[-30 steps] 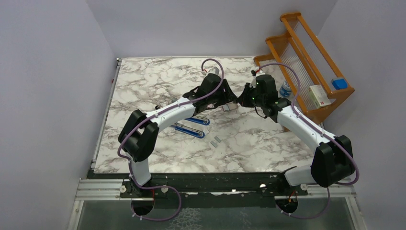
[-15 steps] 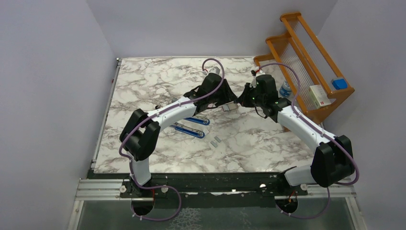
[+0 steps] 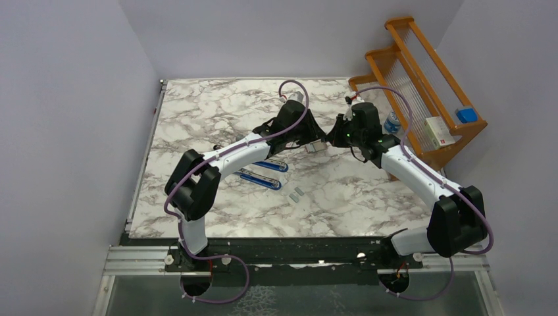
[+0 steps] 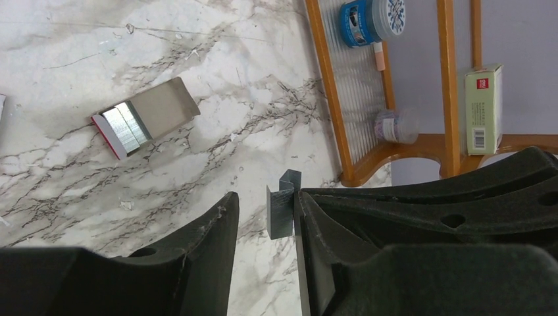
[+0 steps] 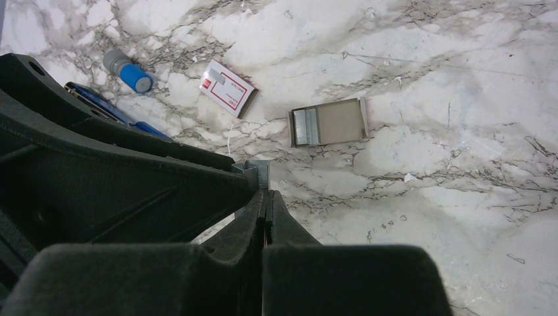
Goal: Load the staples into the stapler
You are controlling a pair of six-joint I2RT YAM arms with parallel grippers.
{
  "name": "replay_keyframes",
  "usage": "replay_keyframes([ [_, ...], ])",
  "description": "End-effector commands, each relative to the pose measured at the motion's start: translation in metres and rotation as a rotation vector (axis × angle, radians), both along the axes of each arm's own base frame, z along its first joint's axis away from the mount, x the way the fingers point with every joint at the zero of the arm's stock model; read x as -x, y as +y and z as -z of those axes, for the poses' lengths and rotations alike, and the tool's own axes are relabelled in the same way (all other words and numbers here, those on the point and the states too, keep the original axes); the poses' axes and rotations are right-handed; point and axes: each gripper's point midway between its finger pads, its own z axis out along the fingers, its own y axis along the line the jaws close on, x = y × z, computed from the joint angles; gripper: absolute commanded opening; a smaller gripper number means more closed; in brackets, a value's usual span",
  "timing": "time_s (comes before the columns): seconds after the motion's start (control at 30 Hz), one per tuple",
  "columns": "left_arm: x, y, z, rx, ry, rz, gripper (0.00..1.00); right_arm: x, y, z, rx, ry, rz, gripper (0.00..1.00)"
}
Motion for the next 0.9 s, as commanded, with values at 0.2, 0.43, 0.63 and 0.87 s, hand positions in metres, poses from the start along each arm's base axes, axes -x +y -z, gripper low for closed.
replay_keyframes([
  [0.2,0.003,-0.021,-0.018,0.068,-0.026,0.065,0.37,-0.006,0.009,-0.018,-0.039,-0.048,-0.022,0.01],
  [0.43,0.004,-0.024,-0.021,0.073,-0.034,0.077,0.33,-0.005,0.009,-0.018,-0.039,-0.048,-0.022,0.01],
  [0.63,0.005,-0.026,-0.023,0.075,-0.039,0.084,0.31,-0.005,0.009,-0.018,-0.038,-0.049,-0.023,0.01],
  [0.87,0.005,-0.027,-0.024,0.078,-0.041,0.09,0.28,-0.006,0.009,-0.02,-0.036,-0.052,-0.024,0.01],
])
